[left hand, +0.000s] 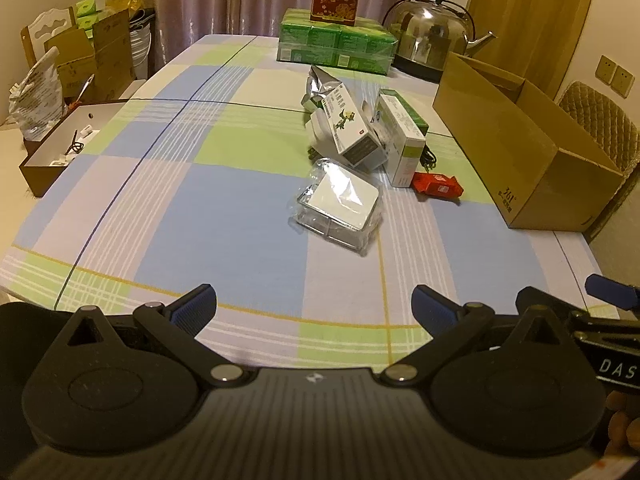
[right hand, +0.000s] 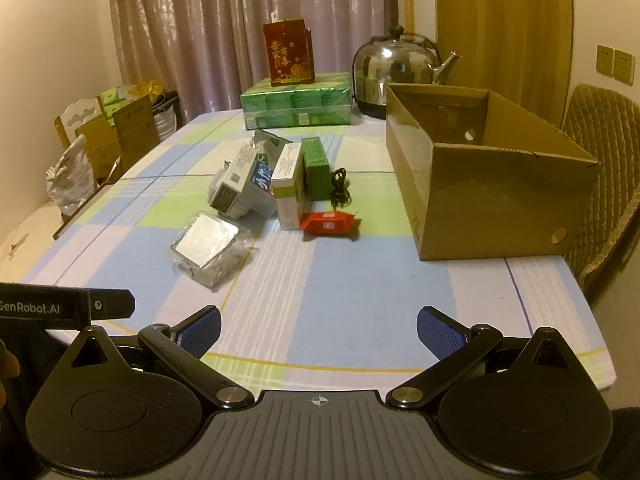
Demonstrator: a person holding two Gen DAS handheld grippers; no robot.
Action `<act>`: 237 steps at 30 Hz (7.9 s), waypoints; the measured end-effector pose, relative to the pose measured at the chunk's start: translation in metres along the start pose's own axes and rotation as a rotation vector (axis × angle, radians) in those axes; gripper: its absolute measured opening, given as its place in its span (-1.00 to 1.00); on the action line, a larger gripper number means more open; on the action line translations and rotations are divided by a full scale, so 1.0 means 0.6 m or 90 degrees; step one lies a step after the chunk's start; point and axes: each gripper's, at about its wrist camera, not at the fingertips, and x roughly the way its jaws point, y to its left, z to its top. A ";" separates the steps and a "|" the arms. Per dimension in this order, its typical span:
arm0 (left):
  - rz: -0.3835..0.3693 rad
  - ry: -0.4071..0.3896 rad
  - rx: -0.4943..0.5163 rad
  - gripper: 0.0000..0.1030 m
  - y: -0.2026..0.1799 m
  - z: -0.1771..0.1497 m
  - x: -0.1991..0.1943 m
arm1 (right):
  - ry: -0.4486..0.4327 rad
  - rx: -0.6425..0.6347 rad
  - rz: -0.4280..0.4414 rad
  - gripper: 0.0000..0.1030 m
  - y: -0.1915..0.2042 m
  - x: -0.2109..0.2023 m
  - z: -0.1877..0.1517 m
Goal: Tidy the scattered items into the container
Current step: 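Move both tools toward the scattered items on the table, then grasp the red snack packet with the right tool while the left tool grasps the clear plastic box, then carry the red packet and clear box with both tools over the cardboard box, then open both tools to drop the red packet and clear box into the cardboard box, then move both tools back toward the medicine boxes on the table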
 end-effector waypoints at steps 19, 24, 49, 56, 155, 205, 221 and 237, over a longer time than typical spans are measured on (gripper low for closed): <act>-0.074 -0.034 0.029 0.98 0.036 0.052 0.010 | -0.007 -0.057 0.027 0.97 -0.001 0.028 0.019; -0.076 -0.025 0.100 0.98 0.041 0.082 0.036 | 0.005 -0.072 0.026 0.97 -0.005 0.054 0.031; -0.126 0.100 0.288 0.64 -0.016 0.126 0.252 | 0.062 -0.112 0.056 0.97 -0.018 0.173 0.042; -0.113 0.098 0.255 0.28 0.012 0.127 0.244 | 0.052 -0.104 0.044 0.96 -0.012 0.211 0.067; -0.304 -0.044 0.307 0.28 -0.416 0.312 0.184 | -0.142 0.050 -0.214 -0.09 -0.332 0.068 0.242; -0.219 -0.056 0.232 0.52 -0.285 0.287 0.174 | -0.086 0.038 -0.136 0.50 -0.308 0.117 0.226; -0.134 -0.063 0.155 0.60 -0.148 0.221 0.100 | -0.150 0.004 -0.067 0.60 -0.184 0.027 0.214; -0.048 -0.046 0.064 0.61 0.009 0.160 0.060 | -0.110 -0.083 0.035 0.61 -0.029 0.053 0.182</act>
